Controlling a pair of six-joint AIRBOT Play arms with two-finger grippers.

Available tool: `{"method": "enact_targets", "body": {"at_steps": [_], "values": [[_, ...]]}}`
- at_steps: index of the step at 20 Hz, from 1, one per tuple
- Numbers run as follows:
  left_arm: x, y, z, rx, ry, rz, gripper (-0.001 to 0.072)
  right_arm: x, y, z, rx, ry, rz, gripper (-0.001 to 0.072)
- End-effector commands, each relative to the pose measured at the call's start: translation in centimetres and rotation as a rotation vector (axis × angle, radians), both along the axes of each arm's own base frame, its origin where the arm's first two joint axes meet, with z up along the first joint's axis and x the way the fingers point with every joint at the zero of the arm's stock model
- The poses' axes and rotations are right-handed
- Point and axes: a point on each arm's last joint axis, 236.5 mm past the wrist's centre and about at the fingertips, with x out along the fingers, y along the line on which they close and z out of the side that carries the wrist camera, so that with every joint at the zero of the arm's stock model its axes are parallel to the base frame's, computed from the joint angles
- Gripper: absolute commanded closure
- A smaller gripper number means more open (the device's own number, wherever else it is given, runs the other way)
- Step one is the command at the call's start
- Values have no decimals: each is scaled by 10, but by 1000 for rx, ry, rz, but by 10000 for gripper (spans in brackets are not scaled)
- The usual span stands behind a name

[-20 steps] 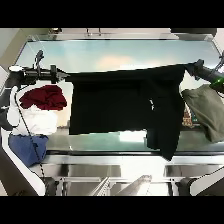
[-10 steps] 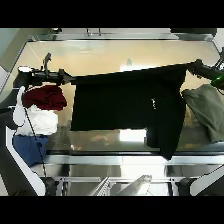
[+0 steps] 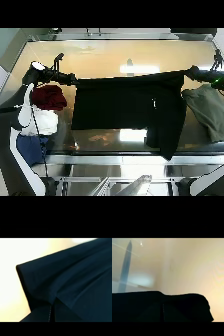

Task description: Fold the shirts.

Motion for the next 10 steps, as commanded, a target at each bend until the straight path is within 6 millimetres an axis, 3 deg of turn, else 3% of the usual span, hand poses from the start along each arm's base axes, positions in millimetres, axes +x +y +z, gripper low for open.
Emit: {"method": "enact_targets", "body": {"at_steps": [1, 8, 9, 10], "values": [[5, 8, 4, 55, -30, 7, 696, -9, -2, -14, -51, 50, 26, 696], [5, 7, 2, 56, -29, 7, 691, -9, -1, -14, -49, 51, 30, 695], [2, 6, 2, 53, -19, -3, 600, -11, 1, -14, -45, 54, 37, 669], [-3, 4, 2, 46, -2, -18, 427, -12, 2, -14, -43, 56, 42, 481]]}}
